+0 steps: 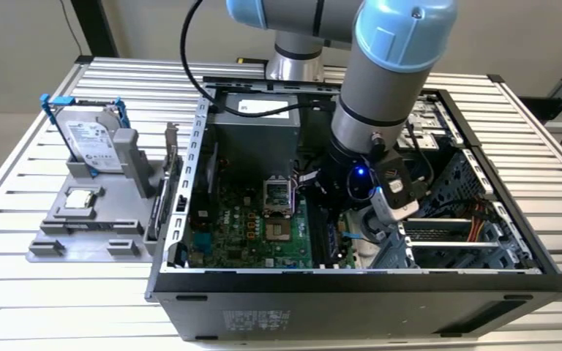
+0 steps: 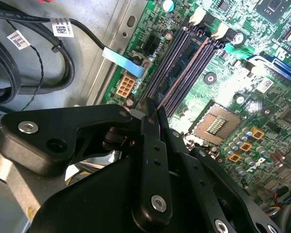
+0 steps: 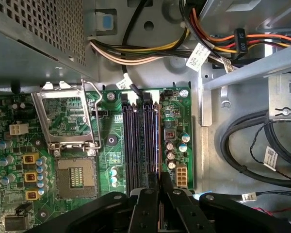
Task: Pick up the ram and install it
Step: 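Insert the ram into the slot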
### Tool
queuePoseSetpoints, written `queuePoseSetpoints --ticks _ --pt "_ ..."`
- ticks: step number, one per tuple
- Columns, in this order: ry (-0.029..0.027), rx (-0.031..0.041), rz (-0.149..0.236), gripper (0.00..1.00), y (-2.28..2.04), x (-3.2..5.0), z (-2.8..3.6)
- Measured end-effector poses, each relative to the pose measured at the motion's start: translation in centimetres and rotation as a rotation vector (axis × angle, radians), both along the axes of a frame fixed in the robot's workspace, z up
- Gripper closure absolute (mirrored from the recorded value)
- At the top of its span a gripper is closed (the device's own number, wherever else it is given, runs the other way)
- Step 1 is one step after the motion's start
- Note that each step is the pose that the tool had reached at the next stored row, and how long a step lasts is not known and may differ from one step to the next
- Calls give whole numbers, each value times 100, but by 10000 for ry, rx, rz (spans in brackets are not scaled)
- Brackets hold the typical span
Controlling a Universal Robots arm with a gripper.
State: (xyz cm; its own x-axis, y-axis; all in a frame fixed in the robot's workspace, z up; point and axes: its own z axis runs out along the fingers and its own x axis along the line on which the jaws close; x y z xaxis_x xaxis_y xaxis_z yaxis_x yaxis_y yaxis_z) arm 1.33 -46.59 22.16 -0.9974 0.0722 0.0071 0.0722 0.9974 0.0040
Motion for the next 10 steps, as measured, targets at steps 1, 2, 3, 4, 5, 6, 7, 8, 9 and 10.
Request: queuePoseSetpoints --ticks 1,2,3,4,5,6,7,8,9,10 --pt "0 0 6 100 0 0 0" --pt "0 0 6 100 0 0 -2" --pt "-1 1 7 100 0 0 -6" --pt "-1 1 7 100 0 0 -10" --pt "0 -5 7 100 0 0 -13" --pt "1 -15 7 100 0 0 -16" --pt "-1 -16 6 100 0 -1 -22" --pt "0 -21 6 100 0 0 -24" --pt "5 -26 6 100 0 1 -24" --pt "10 -29 6 100 0 2 -24"
